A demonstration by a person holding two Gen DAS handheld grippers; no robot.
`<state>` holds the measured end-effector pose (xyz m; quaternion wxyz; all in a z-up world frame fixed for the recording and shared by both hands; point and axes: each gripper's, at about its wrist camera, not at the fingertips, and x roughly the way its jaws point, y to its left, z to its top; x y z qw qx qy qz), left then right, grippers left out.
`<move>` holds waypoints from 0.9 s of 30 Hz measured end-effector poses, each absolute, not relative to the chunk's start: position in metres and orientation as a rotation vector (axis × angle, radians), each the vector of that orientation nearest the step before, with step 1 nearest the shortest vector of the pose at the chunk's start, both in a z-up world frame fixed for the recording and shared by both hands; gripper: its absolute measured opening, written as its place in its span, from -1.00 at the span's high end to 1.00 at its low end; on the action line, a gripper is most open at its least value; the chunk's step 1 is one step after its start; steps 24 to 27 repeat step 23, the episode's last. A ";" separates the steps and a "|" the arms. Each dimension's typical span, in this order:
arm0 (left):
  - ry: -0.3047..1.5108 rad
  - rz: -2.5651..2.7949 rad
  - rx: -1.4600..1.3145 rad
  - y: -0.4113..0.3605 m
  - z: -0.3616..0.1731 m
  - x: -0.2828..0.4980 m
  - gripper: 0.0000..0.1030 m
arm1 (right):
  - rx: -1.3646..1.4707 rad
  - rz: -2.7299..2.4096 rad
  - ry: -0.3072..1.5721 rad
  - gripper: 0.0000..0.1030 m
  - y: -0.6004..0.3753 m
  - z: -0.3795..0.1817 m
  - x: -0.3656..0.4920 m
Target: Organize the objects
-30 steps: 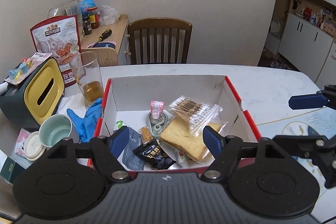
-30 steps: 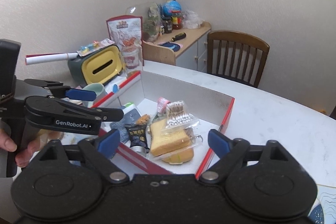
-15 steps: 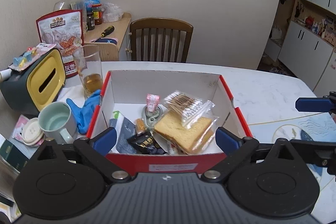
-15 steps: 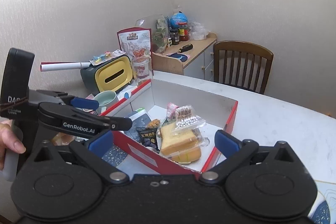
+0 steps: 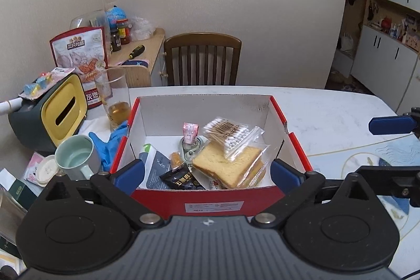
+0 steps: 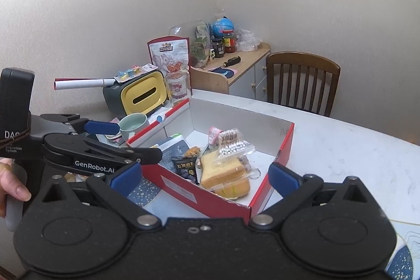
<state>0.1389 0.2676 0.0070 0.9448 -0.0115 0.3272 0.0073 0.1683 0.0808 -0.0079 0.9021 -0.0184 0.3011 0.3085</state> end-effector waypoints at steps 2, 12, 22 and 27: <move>0.670 0.009 -0.026 0.267 0.007 0.138 -0.99 | -0.038 0.636 0.623 -1.00 0.081 -0.008 0.168; 0.668 0.030 -0.008 0.262 0.003 0.133 -0.99 | -0.021 0.629 0.636 -1.00 0.073 -0.013 0.164; 0.655 0.053 0.030 0.253 0.004 0.133 -0.99 | 0.012 0.520 0.691 -1.00 0.038 -0.035 0.169; 0.658 0.053 0.022 0.253 0.004 0.134 -0.99 | 0.016 0.496 0.697 -1.00 0.030 -0.039 0.169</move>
